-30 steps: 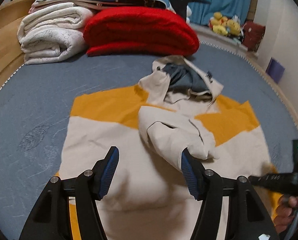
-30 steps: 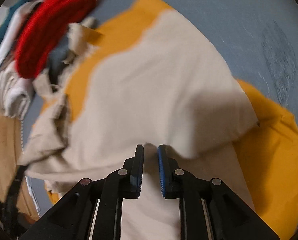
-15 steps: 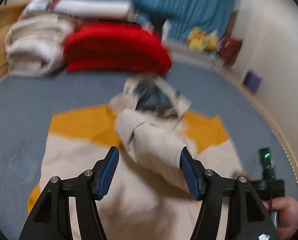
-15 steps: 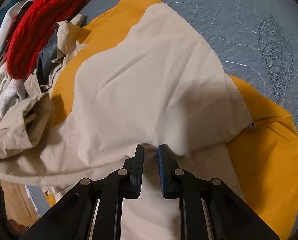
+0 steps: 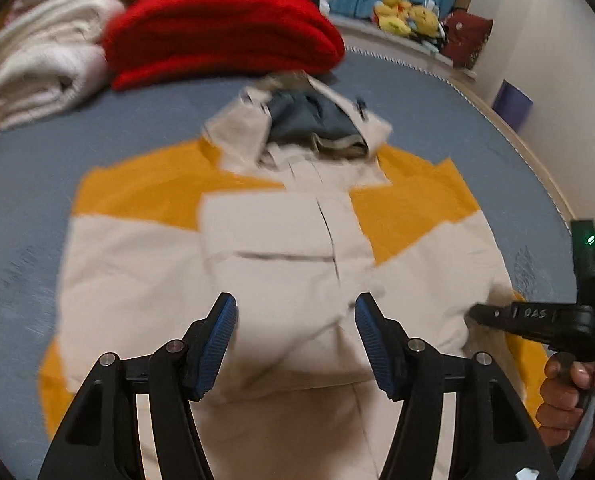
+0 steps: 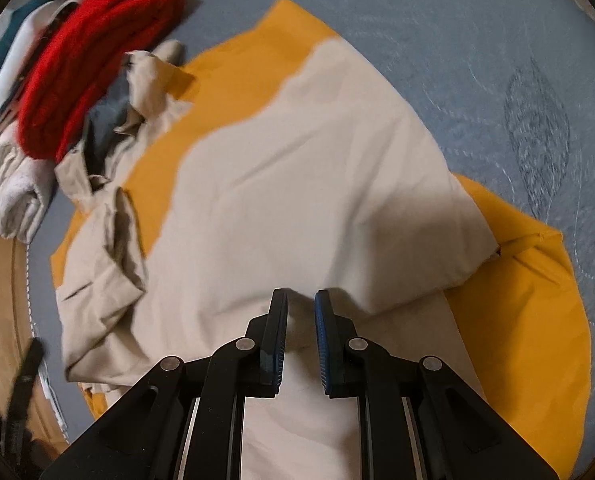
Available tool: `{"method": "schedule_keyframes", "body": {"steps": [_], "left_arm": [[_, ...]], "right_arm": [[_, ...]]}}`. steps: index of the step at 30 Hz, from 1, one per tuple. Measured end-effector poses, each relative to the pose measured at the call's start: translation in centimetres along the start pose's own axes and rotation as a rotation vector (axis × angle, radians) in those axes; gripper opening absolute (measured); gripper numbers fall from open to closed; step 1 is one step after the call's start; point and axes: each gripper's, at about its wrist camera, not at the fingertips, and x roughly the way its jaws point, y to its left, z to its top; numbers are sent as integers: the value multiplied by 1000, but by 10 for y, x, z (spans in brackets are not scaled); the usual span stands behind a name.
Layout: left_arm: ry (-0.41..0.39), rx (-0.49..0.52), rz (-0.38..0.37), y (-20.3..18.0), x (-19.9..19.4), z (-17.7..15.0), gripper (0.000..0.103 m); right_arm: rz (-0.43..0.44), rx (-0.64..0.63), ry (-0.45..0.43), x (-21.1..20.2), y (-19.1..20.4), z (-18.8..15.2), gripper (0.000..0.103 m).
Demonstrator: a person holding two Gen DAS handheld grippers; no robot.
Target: Fold large clothes
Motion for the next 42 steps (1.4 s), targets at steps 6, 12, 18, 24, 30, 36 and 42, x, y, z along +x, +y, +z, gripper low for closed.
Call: {"method": "schedule_keyframes", "body": {"steps": [6, 12, 18, 24, 30, 36, 42], "left_arm": [[158, 52, 76, -13, 48, -16, 59], [180, 42, 121, -8, 63, -24, 47], [-94, -340, 227, 49, -18, -23, 13], [-107, -643, 165, 109, -49, -54, 44], [-4, -697, 90, 136, -39, -67, 46], [34, -732, 89, 162, -35, -75, 7], [-100, -441, 51, 130, -62, -41, 8]], "right_arm": [[89, -14, 58, 6, 8, -4, 19], [95, 24, 118, 18, 0, -8, 22], [74, 8, 125, 21, 2, -7, 22], [51, 3, 122, 23, 3, -8, 22], [36, 1, 108, 22, 6, -10, 22], [19, -10, 61, 14, 12, -11, 22], [61, -54, -143, -24, 27, -17, 22]]}}
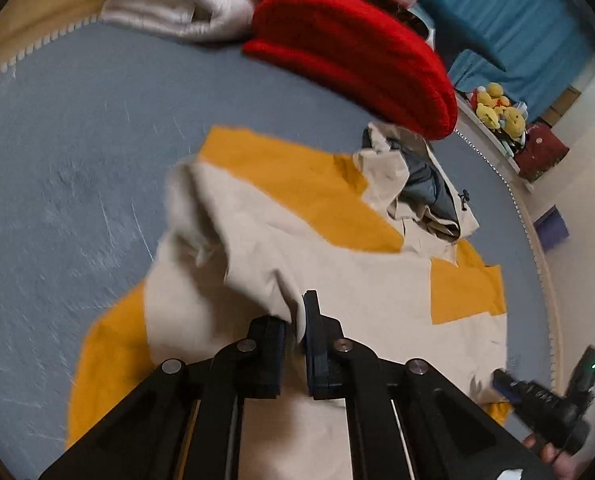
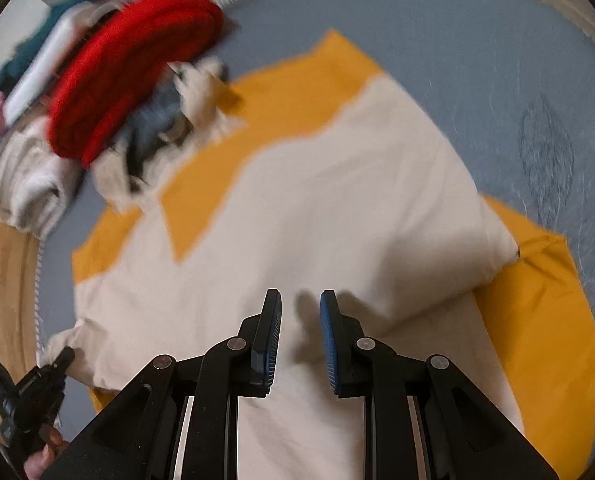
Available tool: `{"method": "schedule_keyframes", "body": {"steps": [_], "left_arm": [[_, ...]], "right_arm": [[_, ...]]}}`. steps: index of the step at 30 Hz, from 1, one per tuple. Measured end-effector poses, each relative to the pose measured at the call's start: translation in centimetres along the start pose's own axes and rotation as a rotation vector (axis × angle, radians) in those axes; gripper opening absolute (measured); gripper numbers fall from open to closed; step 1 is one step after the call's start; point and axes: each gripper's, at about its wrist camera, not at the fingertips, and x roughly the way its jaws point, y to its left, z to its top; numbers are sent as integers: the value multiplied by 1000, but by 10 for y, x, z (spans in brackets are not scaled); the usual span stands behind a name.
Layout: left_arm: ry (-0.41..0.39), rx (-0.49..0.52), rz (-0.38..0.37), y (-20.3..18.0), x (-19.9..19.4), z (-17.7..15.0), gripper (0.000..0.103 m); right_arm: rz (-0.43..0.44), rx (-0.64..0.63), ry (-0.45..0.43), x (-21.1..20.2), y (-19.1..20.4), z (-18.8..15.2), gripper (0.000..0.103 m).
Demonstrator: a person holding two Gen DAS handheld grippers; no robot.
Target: Fold large clothes
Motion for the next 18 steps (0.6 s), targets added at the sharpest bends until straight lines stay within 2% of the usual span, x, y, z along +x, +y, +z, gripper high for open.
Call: {"method": "schedule_keyframes", "body": {"steps": [1, 3, 5, 7, 9, 10, 11, 13, 15, 16, 18], "left_arm": [[11, -17, 20, 7, -1, 1, 12], [90, -100, 96, 32, 12, 0, 33], [164, -146, 184, 53, 21, -3, 35], [149, -195, 227, 68, 15, -5, 35], [70, -166, 309, 70, -3, 1, 35], [45, -146, 323, 68, -8, 3, 35], [9, -113, 324, 63, -16, 6, 35], [-5, -42, 284, 50, -18, 7, 35], [46, 86, 207, 28, -4, 4, 35], [66, 117, 194, 24, 1, 3, 35], [174, 126, 199, 29, 27, -7, 35]], "right_arm": [[15, -9, -17, -3, 3, 0, 22], [44, -25, -38, -5, 7, 1, 22], [39, -29, -14, 2, 6, 2, 22], [-63, -18, 42, 16, -4, 1, 22], [-145, 4, 95, 28, -16, -2, 22], [-159, 26, 108, 31, -22, -3, 22], [-175, 54, 111, 30, -28, -2, 22], [-196, 53, 76, 23, -26, 0, 22], [-179, 16, 14, 11, -15, 2, 22], [-167, -13, -19, 5, -8, 3, 22], [-138, -70, -64, -3, 4, 1, 22]]}}
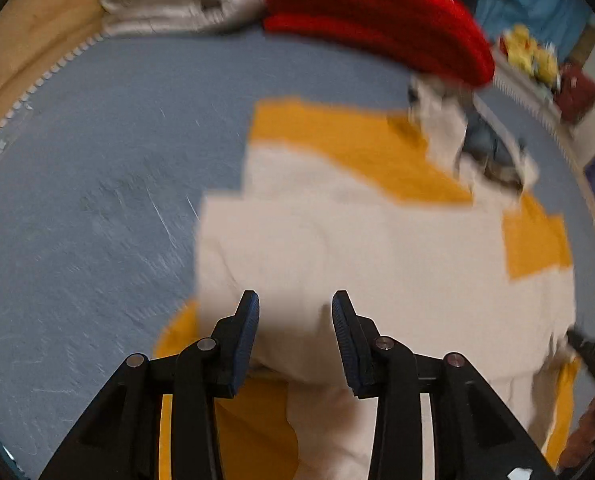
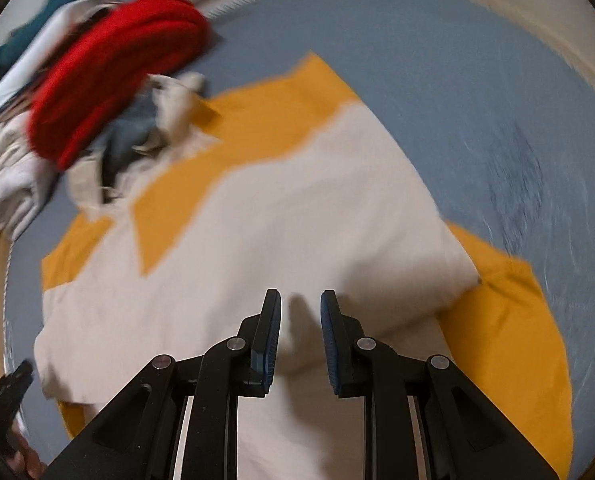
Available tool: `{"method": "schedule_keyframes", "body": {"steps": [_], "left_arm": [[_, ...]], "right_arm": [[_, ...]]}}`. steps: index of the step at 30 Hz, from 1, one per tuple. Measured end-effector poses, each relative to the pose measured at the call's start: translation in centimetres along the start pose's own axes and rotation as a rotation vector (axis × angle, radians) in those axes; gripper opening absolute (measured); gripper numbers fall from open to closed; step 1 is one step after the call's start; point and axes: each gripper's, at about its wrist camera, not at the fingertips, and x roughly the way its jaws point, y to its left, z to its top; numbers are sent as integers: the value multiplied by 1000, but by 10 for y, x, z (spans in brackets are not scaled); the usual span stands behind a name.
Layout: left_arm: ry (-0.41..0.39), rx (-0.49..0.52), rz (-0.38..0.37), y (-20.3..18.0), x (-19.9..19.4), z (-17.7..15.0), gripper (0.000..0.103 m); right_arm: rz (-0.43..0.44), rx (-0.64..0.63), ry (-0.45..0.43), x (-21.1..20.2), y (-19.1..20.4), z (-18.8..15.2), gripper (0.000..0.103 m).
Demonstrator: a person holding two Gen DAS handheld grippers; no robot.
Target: Fold large clothes
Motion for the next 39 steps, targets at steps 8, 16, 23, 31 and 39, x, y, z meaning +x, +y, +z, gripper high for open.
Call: {"method": "schedule_keyframes", "body": {"steps": [8, 16, 23, 31, 39], "left_arm": [[17, 67, 25, -14, 4, -1, 35], [95, 1, 5, -16, 21, 2, 39], [-125, 114, -89, -59, -34, -2, 39], [-262, 208, -131, -102, -57, -1, 39], [-345, 290, -104, -116, -69, -3, 17]], "right_arm": [[-46, -77, 192, 42, 1, -12, 38], [-81, -61, 152, 26, -9, 1, 38], [-46, -176, -14, -22, 11, 8, 38], [-13, -275, -106, -58, 30, 9, 38], [-16, -328, -150, -78, 27, 10, 38]]}}
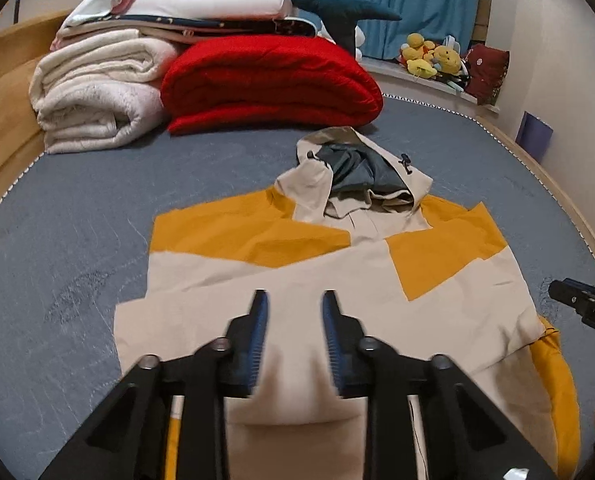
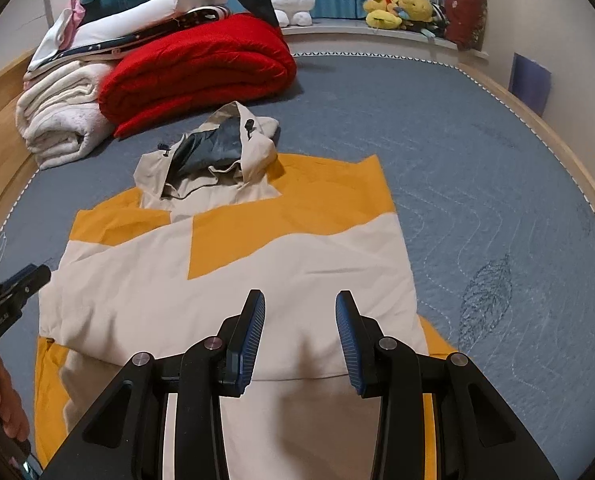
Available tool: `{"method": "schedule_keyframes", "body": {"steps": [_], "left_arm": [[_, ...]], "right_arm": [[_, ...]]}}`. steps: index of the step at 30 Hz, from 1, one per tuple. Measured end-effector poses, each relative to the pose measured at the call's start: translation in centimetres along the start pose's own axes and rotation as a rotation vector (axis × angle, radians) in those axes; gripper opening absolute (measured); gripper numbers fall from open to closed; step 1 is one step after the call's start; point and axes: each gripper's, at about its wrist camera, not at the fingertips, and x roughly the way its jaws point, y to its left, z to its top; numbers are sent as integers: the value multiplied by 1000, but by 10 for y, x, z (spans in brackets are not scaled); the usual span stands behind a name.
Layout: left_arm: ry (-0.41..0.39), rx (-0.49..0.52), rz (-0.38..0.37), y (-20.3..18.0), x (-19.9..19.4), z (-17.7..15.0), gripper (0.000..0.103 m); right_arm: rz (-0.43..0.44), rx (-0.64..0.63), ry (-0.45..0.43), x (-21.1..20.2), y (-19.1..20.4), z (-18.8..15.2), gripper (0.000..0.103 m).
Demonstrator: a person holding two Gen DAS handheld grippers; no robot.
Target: Fold large clothes
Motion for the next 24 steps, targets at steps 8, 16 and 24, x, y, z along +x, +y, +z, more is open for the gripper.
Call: {"method": "schedule_keyframes", "body": {"steps": [8, 16, 24], "left_arm": [[-17, 13, 10, 3, -9, 13, 14], [-1, 11, -12, -2, -2, 65, 14], [99, 29, -12, -6, 86, 138, 13]], "right_arm": [[-33, -17, 25, 3, -7, 4, 38], [-32, -16, 15, 1, -13, 11, 38], [-29, -12, 40, 5, -18, 11, 38]]}}
